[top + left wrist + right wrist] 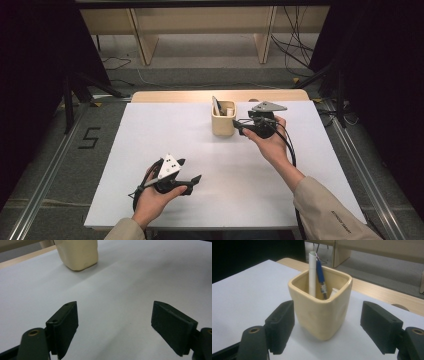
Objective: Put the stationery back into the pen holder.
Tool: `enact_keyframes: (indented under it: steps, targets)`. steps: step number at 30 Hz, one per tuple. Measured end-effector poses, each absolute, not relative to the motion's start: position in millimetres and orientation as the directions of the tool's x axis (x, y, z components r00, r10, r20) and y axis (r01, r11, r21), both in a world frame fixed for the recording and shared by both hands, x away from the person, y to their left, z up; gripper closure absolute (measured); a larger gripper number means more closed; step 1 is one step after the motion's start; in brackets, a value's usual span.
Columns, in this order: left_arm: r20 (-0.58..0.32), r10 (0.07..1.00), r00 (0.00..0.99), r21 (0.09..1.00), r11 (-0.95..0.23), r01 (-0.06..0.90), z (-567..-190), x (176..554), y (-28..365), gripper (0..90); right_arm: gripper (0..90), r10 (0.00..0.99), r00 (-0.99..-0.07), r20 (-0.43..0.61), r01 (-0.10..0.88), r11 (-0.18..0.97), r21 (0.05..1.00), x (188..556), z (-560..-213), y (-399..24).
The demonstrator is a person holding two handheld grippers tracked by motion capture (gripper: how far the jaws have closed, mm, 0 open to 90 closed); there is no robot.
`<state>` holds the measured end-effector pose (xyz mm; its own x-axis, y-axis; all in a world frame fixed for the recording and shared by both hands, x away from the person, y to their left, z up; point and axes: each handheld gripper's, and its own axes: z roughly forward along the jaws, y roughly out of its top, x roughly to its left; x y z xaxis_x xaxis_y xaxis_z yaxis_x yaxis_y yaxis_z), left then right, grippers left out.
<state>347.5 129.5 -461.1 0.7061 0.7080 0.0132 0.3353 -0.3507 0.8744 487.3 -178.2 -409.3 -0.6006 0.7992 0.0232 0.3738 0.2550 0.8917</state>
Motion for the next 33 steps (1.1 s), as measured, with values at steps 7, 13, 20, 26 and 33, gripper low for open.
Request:
enact_keyframes:
  steps: [7,13,20,26,33]
  targets:
    - [0.012,0.714,0.7,0.875,-0.346,0.339,-461.6,347.9,130.8,21.7,26.8,0.785,-0.619,0.019,0.378,0.278,0.883,478.8,-410.1,-184.2]
    - [0.013,0.716,0.698,0.874,-0.347,0.339,-461.6,347.9,131.1,21.7,26.5,0.768,-0.64,0.012,0.377,0.3,0.876,469.7,-411.9,-188.6]
    - [0.012,0.717,0.696,0.874,-0.346,0.341,-461.8,347.9,131.6,21.8,25.8,0.744,-0.668,0.01,0.371,0.321,0.871,458.6,-413.3,-197.1]
    - [0.009,0.721,0.693,0.873,-0.343,0.346,-462.1,347.7,132.7,21.7,24.9,0.728,-0.685,0.012,0.38,0.343,0.859,445.2,-418.7,-209.3]
    - [0.008,0.722,0.692,0.871,-0.344,0.35,-463.2,347.8,132.7,21.8,24.4,0.715,-0.699,0.01,0.384,0.364,0.849,421.6,-427.6,-230.0]
